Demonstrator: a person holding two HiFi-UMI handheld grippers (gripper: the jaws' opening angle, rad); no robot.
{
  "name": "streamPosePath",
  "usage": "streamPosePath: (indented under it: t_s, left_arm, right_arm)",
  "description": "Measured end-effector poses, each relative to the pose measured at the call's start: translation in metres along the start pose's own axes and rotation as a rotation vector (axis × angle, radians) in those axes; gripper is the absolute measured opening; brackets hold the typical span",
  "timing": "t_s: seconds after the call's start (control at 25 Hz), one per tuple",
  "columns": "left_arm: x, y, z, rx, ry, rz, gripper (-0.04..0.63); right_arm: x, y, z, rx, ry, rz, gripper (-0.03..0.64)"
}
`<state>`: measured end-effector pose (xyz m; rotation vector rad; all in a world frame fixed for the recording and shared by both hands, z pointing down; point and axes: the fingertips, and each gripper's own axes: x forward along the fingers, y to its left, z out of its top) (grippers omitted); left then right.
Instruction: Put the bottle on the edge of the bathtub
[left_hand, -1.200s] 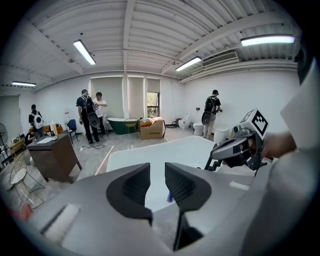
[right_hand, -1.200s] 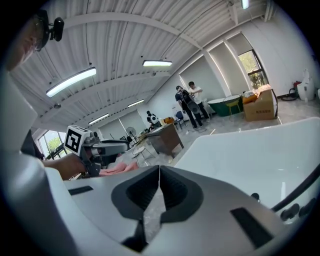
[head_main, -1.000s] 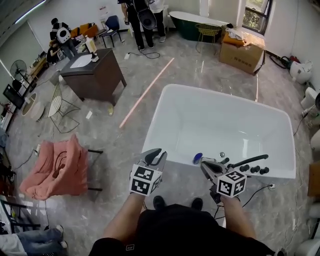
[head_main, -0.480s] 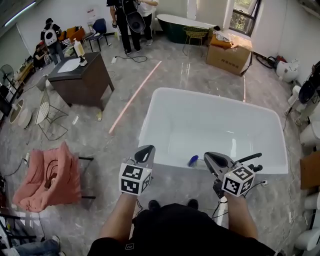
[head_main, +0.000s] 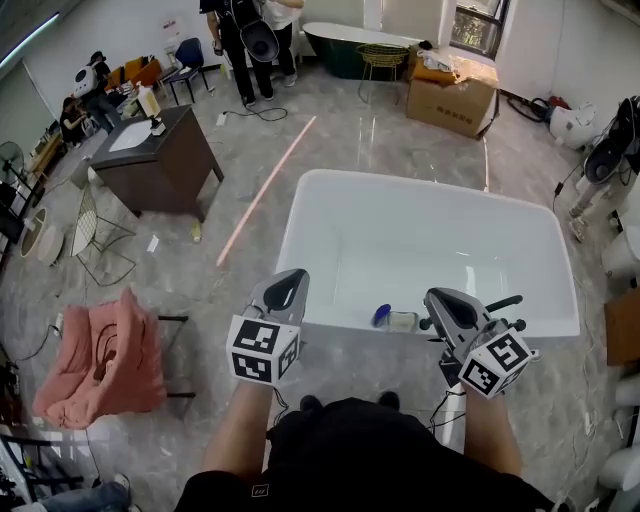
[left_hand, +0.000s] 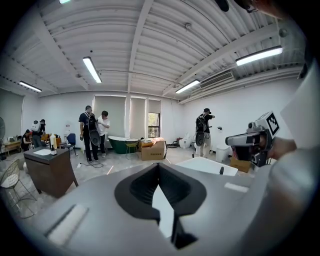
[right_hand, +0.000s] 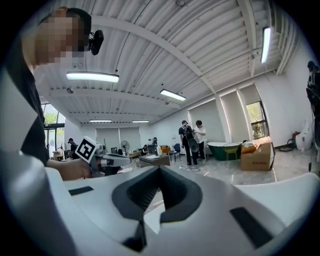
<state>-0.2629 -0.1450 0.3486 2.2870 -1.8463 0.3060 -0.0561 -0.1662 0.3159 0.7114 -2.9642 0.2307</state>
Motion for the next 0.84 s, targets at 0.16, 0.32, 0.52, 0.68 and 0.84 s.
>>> streamPosePath:
  t_s: [0.16, 0.32, 0.52, 0.68, 0.84]
  left_arm:
    - [0.005, -0.011, -0.001, 0.004, 0.014, -0.010, 0.011]
    - [0.006, -0.014, -0.007, -0.003, 0.031, -0.007, 0.011]
    - [0.007, -0.021, -0.011, -0.010, 0.036, -0.009, 0.011]
    - [0.005, -0.023, -0.011, -0.005, 0.029, -0.004, 0.011]
    - [-0.001, -0.012, -0.013, -0.009, 0.032, 0.008, 0.011]
  right_arm:
    - [-0.004, -0.004, -0.010, 0.025, 0.010, 0.005, 0.011]
    - [-0.005, -0.005, -0.017, 0.041, 0.024, 0.013, 0.011]
    - [-0.007, -0.007, -0.021, 0.041, 0.030, 0.026, 0.011]
    - [-0.007, -0.005, -0.025, 0.040, 0.033, 0.036, 0.011]
    - [0.002, 0.005, -0.025, 0.033, 0.038, 0.051, 0.011]
